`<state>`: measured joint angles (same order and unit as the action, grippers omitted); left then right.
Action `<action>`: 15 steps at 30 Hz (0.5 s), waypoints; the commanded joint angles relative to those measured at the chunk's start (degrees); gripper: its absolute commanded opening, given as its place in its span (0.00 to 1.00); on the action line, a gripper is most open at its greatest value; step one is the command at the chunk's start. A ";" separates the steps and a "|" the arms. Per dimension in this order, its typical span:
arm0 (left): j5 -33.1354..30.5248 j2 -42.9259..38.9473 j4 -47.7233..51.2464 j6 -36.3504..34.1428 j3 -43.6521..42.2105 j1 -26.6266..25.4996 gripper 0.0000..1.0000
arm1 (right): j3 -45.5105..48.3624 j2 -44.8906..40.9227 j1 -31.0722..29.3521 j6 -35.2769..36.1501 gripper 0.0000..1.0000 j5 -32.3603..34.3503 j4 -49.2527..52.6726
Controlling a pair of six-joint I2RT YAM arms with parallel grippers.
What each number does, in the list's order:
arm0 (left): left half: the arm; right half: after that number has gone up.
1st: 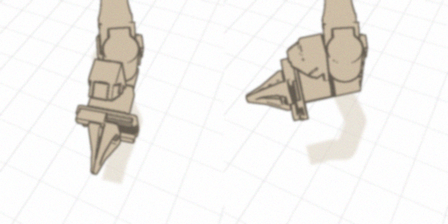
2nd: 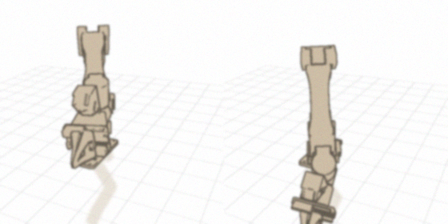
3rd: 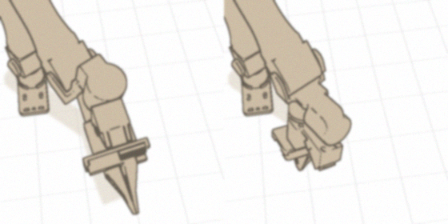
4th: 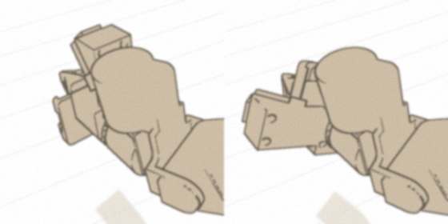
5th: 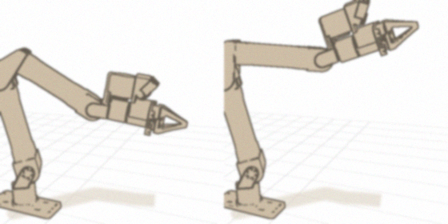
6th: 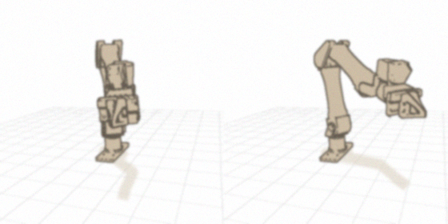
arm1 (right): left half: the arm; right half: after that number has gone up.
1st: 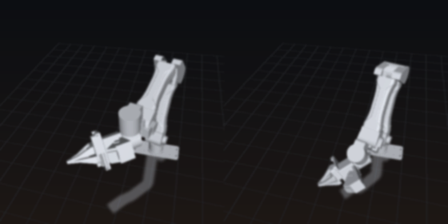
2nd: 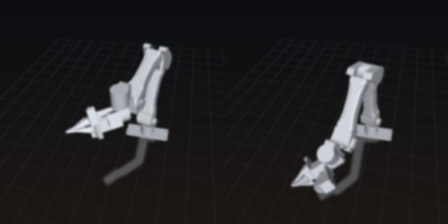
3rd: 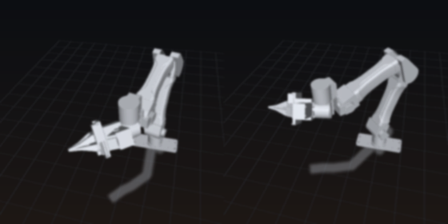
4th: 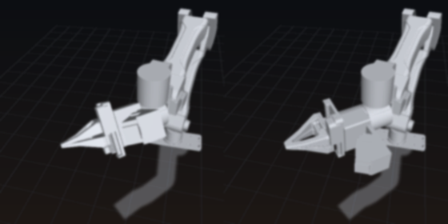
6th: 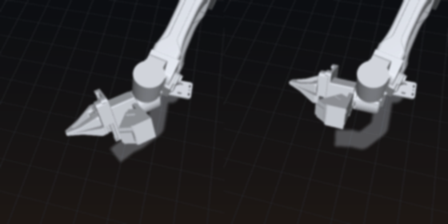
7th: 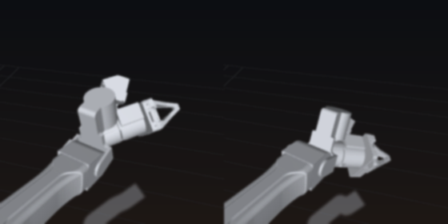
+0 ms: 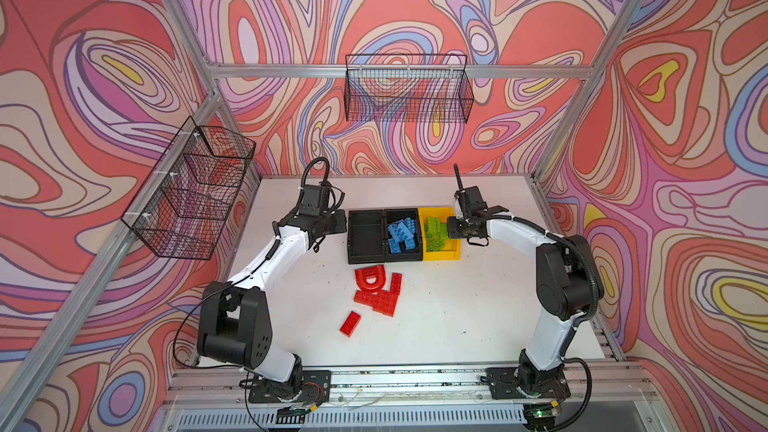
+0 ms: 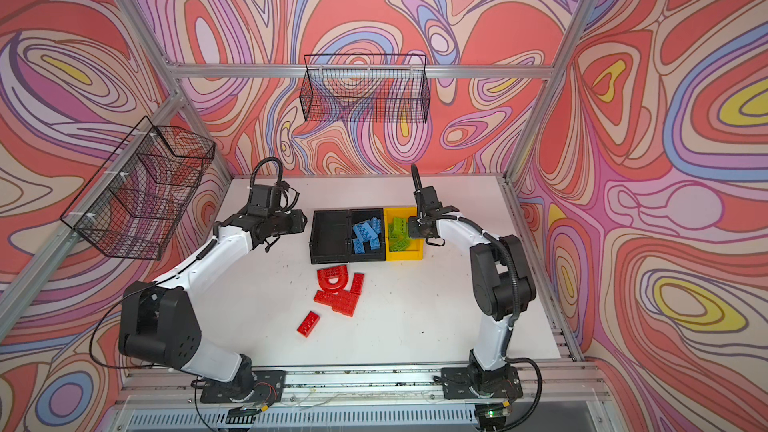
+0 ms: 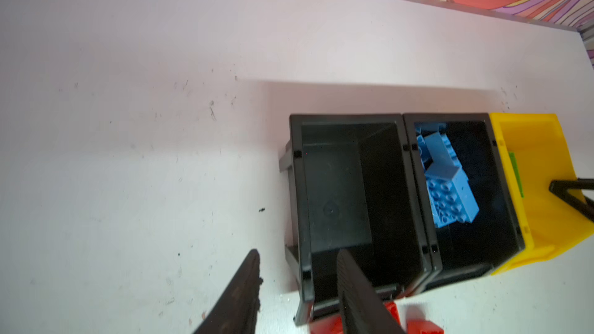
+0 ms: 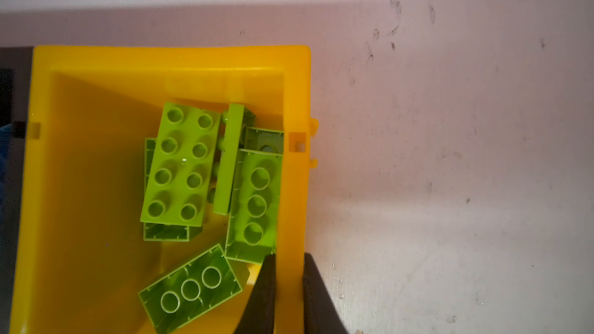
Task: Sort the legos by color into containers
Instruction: 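Move the left gripper down to the red brick pile, then close the left gripper on a red brick at the pile's edge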
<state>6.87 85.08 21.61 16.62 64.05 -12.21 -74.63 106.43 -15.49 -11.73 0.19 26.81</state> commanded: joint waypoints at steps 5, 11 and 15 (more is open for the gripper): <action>-1.95 -9.68 8.96 -11.08 -7.11 -7.51 0.51 | 1.24 -0.77 5.21 3.34 0.11 -0.58 -0.47; 9.14 -13.41 16.28 -27.45 -8.24 -10.20 0.51 | 0.80 -1.67 6.67 5.74 0.11 -1.35 0.18; 8.03 -15.57 20.13 -36.53 -11.83 -15.56 0.55 | 1.46 -1.71 6.61 5.58 0.11 -2.82 -0.25</action>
<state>13.28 70.89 34.87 -8.99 55.09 -24.69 -74.26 106.21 -8.71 -7.97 -2.26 26.44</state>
